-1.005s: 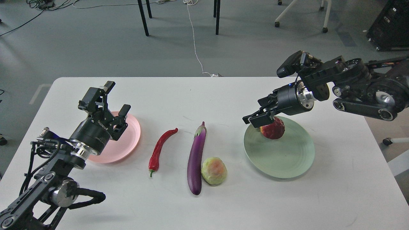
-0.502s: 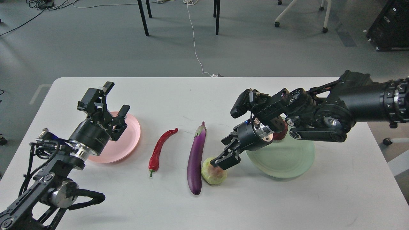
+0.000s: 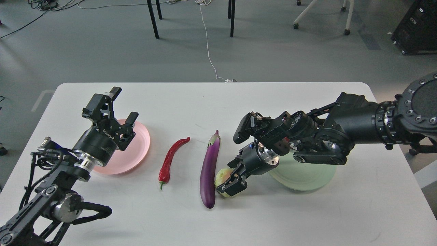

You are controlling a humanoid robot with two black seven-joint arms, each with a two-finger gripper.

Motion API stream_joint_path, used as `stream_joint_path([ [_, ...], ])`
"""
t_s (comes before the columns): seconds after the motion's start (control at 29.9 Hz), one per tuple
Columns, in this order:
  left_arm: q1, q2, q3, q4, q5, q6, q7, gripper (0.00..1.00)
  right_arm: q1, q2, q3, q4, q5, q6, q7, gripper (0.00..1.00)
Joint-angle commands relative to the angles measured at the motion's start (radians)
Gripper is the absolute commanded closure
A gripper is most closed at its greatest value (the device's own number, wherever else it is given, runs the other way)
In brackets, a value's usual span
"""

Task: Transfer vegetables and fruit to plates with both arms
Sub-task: 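Grasp the peach and place it on the green plate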

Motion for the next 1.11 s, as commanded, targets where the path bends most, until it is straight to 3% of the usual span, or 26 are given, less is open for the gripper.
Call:
stream_joint_path([
  [0.0,0.0,0.001,0.0,0.0,0.0,0.0,-0.001,0.02,-0.002,0.004,-0.002,0.0,0.0,0.001,0.0,0.44],
  [0.1,0.0,0.0,0.0,0.001,0.0,0.0,0.001,0.02,0.001,0.005,-0.013,0.001,0.0,0.001,0.0,0.54],
  [0.27,0.0,0.001,0.0,0.0,0.0,0.0,0.001,0.02,0.05,-0.031,-0.013,0.01,0.0,0.003,0.0,0.54],
  [0.5,-0.002,0.007,0.003,0.0,-0.002,-0.002,0.001,0.02,0.2,-0.228,-0.011,0.082,-0.02,0.011,0.0,0.53],
  [0.74,-0.003,0.007,0.008,0.0,-0.002,-0.002,0.001,0.02,0.179,-0.399,-0.031,0.102,-0.149,0.011,0.0,0.53],
  [1.07,-0.005,0.006,0.008,0.0,-0.002,-0.004,0.001,0.02,0.088,-0.449,-0.048,0.128,-0.151,0.011,0.0,0.48],
])
